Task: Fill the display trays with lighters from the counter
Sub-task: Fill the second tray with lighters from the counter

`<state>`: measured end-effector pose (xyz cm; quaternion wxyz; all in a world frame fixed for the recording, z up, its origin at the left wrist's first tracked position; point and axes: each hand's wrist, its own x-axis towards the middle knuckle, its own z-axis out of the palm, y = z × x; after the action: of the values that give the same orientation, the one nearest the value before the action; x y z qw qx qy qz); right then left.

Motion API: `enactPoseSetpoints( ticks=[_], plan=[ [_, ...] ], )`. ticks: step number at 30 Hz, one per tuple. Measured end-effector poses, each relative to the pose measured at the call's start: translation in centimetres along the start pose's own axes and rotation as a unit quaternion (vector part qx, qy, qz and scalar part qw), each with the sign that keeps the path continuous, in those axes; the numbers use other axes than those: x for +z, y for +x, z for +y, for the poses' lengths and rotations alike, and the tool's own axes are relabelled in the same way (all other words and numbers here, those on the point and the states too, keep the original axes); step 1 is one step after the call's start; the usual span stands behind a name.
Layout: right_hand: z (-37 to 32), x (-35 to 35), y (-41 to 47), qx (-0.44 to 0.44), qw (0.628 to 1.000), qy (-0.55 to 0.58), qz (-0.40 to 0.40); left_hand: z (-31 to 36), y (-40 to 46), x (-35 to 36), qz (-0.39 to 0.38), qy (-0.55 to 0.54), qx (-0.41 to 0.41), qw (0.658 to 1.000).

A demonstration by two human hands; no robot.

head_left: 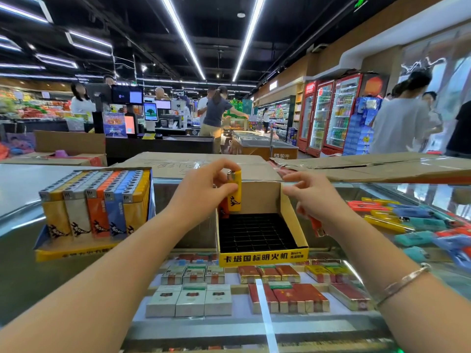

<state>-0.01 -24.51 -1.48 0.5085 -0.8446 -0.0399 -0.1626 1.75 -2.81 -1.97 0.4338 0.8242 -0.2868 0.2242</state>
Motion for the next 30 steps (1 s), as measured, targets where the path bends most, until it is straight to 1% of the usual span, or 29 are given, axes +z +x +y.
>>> enactPoseSetpoints(
  ticks=[4, 7, 9, 12, 15, 17, 19, 23, 27, 29, 30],
  plan=[
    [0.1, 0.2, 0.1, 0.009, 1.0, 0.003, -0.018, -0.4, 0.0, 0.5, 0.015, 0.036, 0.002, 0.999],
    [0.0, 0.2, 0.2, 0.009, 1.0, 0.003, -0.026, -0.7, 0.0, 1.2, 0.042, 0.12, 0.017, 0.992],
    [0.1, 0.2, 0.2, 0.008, 1.0, -0.003, -0.029, -1.0, 0.1, 1.5, 0.046, 0.153, 0.026, 0.987],
    [0.2, 0.2, 0.3, 0.006, 0.999, -0.008, -0.031, -1.2, 0.3, 1.5, 0.052, 0.17, 0.022, 0.984],
    [0.2, 0.2, 0.4, 0.003, 0.999, -0.016, -0.03, -1.4, 0.6, 1.4, 0.055, 0.195, 0.046, 0.978],
    [0.2, 0.2, 0.4, 0.001, 0.999, -0.023, -0.032, -1.6, 0.8, 1.3, 0.051, 0.212, 0.041, 0.975],
    [0.2, 0.2, 0.3, -0.001, 0.999, -0.024, -0.034, -1.7, 1.0, 1.3, 0.033, 0.208, 0.015, 0.978],
    [0.1, 0.2, 0.3, 0.0, 0.999, -0.021, -0.04, -1.4, 1.3, 1.2, -0.06, 0.177, -0.043, 0.981],
    [-0.1, 0.1, 0.2, 0.013, 0.998, -0.008, -0.055, -1.3, 1.3, 1.0, -0.101, 0.168, -0.047, 0.98],
    [-0.3, -0.1, 0.3, 0.037, 0.997, 0.031, -0.058, -1.3, 1.3, 0.9, -0.12, 0.177, -0.047, 0.976],
    [-0.5, -0.4, 0.4, 0.053, 0.993, 0.087, -0.059, -1.3, 1.1, 0.8, -0.127, 0.181, -0.046, 0.974]
  ],
)
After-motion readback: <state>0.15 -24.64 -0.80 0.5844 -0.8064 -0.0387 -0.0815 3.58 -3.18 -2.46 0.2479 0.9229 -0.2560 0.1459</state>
